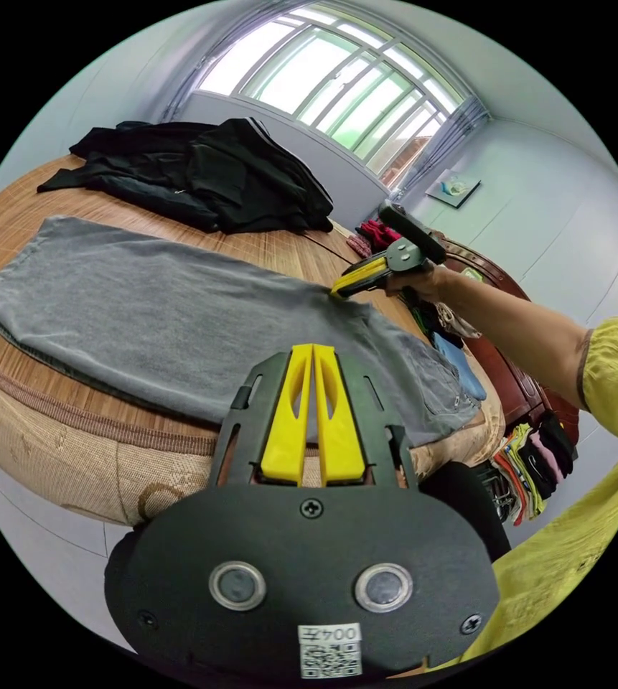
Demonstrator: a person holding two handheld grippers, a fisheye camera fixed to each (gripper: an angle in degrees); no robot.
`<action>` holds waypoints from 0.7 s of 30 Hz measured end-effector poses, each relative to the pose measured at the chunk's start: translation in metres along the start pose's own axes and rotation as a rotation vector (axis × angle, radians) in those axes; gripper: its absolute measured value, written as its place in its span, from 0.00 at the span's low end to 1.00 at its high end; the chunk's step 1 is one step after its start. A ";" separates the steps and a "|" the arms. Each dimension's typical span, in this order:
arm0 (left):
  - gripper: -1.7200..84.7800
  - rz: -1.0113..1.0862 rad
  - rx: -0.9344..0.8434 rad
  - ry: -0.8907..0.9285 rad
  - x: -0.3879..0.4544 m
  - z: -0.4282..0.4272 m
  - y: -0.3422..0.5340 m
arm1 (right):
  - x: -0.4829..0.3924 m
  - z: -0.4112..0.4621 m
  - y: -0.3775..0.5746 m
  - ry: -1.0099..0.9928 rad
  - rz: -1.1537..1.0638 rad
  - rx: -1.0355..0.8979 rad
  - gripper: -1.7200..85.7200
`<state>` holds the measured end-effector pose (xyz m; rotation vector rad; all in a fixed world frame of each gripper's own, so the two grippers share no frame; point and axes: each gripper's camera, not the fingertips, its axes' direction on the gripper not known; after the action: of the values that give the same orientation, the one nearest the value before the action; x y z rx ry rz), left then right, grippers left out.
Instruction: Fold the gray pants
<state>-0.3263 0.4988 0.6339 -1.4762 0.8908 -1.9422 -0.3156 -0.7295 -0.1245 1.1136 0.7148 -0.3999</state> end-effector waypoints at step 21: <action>0.02 0.007 -0.030 -0.054 0.027 0.030 0.013 | -0.018 -0.077 0.084 -0.354 0.513 0.176 0.12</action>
<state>-0.3040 0.4650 0.6455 -1.5329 0.9037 -1.8829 -0.3011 -0.6260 -0.0757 1.3017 0.0708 -0.2124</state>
